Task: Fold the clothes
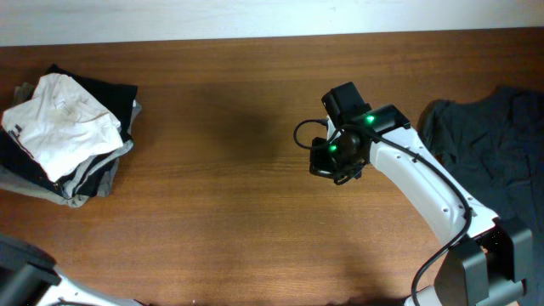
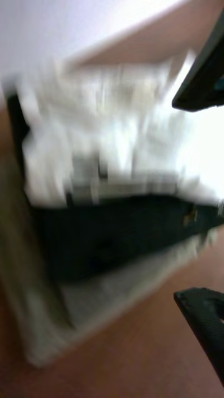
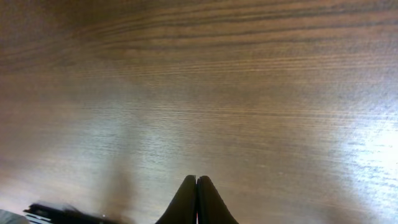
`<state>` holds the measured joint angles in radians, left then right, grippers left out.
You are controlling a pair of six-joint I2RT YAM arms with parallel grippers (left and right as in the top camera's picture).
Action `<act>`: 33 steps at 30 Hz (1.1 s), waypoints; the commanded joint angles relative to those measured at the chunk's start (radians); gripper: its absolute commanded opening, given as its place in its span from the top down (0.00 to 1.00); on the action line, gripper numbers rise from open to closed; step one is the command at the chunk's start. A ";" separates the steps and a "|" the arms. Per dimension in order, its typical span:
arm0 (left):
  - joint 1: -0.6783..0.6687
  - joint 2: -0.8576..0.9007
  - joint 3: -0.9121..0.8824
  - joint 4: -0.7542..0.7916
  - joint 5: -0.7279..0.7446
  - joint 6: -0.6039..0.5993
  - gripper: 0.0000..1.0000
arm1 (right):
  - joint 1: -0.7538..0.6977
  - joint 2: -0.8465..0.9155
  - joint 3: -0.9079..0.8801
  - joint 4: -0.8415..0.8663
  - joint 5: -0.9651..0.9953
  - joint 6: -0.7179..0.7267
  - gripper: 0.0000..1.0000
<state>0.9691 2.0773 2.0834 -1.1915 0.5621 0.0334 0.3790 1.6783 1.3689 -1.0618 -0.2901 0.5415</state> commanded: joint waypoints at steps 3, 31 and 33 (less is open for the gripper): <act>-0.291 -0.361 0.061 -0.069 0.212 0.309 0.17 | -0.006 -0.159 0.092 0.004 0.132 -0.082 0.95; -1.096 -0.602 0.060 -0.344 -0.395 0.214 0.01 | -0.007 -0.703 0.220 -0.023 0.536 -0.315 0.01; -1.096 -0.602 0.060 -0.344 -0.395 0.214 0.01 | -0.049 -0.771 0.153 0.038 0.617 -0.351 0.01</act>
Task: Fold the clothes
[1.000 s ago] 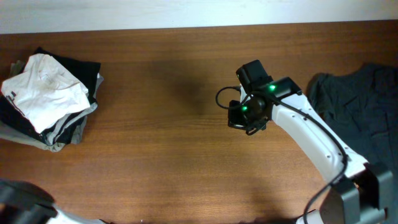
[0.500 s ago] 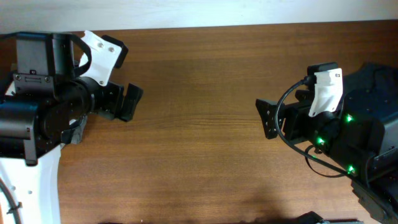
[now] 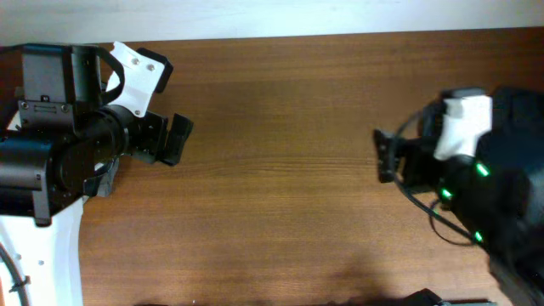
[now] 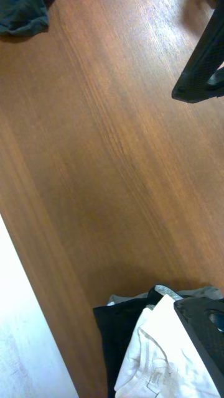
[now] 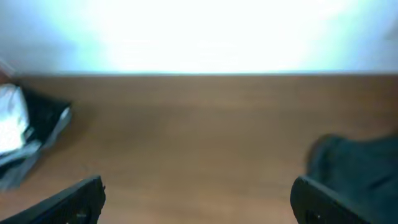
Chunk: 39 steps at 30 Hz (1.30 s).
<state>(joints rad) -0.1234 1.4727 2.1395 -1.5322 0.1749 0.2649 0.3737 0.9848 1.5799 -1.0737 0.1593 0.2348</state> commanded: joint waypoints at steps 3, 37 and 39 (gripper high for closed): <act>-0.003 0.003 0.003 -0.003 -0.007 -0.018 0.01 | -0.227 -0.224 -0.351 0.298 0.098 -0.043 0.01; -0.003 0.003 0.003 -0.003 -0.008 -0.018 0.01 | -0.375 -0.981 -1.533 0.910 -0.055 -0.037 0.01; -0.003 0.003 0.003 -0.008 -0.014 -0.017 0.01 | -0.375 -0.981 -1.533 0.910 -0.055 -0.036 0.01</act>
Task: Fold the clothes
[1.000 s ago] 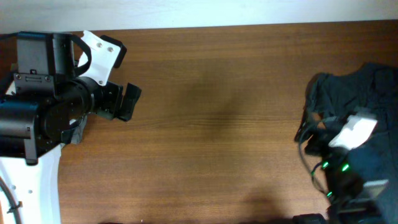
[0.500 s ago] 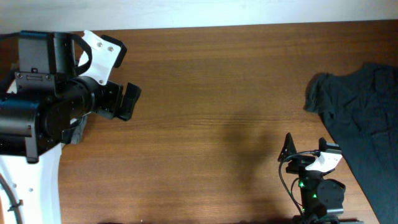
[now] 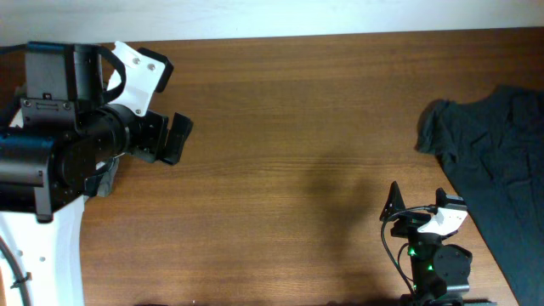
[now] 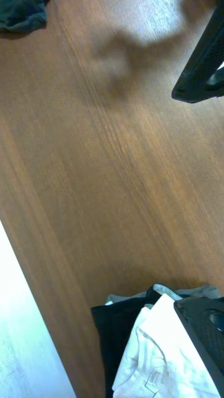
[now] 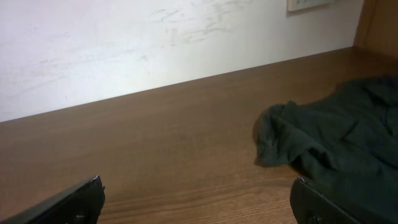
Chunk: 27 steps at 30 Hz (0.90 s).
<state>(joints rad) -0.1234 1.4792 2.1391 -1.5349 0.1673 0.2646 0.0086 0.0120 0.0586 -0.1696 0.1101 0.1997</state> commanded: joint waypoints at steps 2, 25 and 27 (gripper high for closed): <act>-0.003 -0.004 0.004 -0.059 -0.016 -0.017 0.01 | -0.010 -0.008 -0.012 0.006 -0.005 -0.001 0.01; 0.013 -0.989 -1.451 1.187 -0.109 -0.059 0.01 | -0.010 -0.008 -0.012 0.006 -0.005 -0.001 0.02; 0.015 -1.087 -1.560 1.221 -0.117 -0.070 0.01 | -0.010 -0.008 -0.012 0.006 -0.005 -0.001 0.01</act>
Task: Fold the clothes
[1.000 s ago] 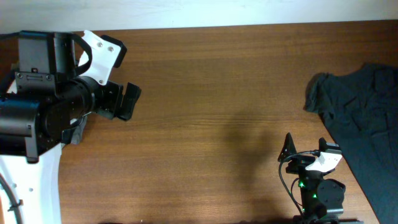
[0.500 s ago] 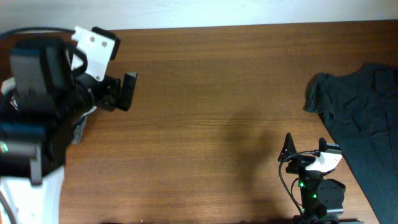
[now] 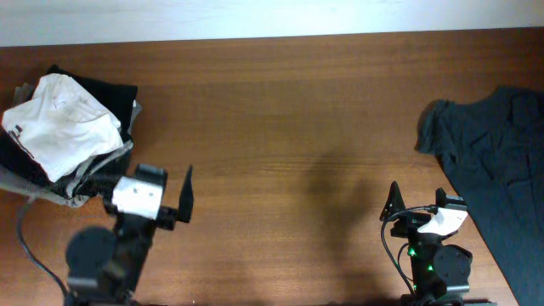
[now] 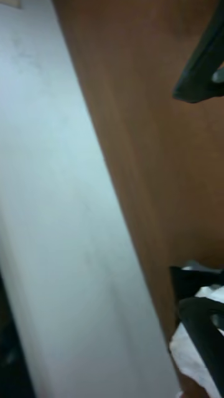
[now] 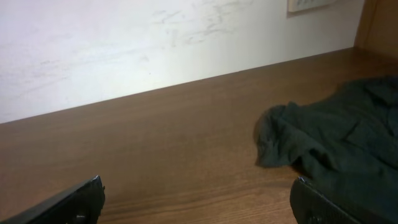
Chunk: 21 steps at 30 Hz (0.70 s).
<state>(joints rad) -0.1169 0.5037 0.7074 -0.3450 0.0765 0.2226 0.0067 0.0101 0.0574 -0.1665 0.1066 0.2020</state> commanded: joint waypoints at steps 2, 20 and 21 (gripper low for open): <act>0.008 -0.216 -0.236 0.046 -0.042 -0.048 0.01 | -0.008 -0.006 -0.011 0.003 -0.002 -0.003 0.01; 0.070 -0.496 -0.698 0.266 -0.040 -0.053 0.01 | -0.008 -0.006 -0.011 0.003 -0.002 -0.004 0.01; 0.069 -0.495 -0.698 0.265 -0.040 -0.053 0.01 | -0.008 -0.006 -0.011 0.003 -0.002 -0.003 0.01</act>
<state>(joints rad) -0.0528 0.0139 0.0154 -0.0734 0.0402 0.1787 0.0067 0.0101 0.0574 -0.1665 0.1062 0.2020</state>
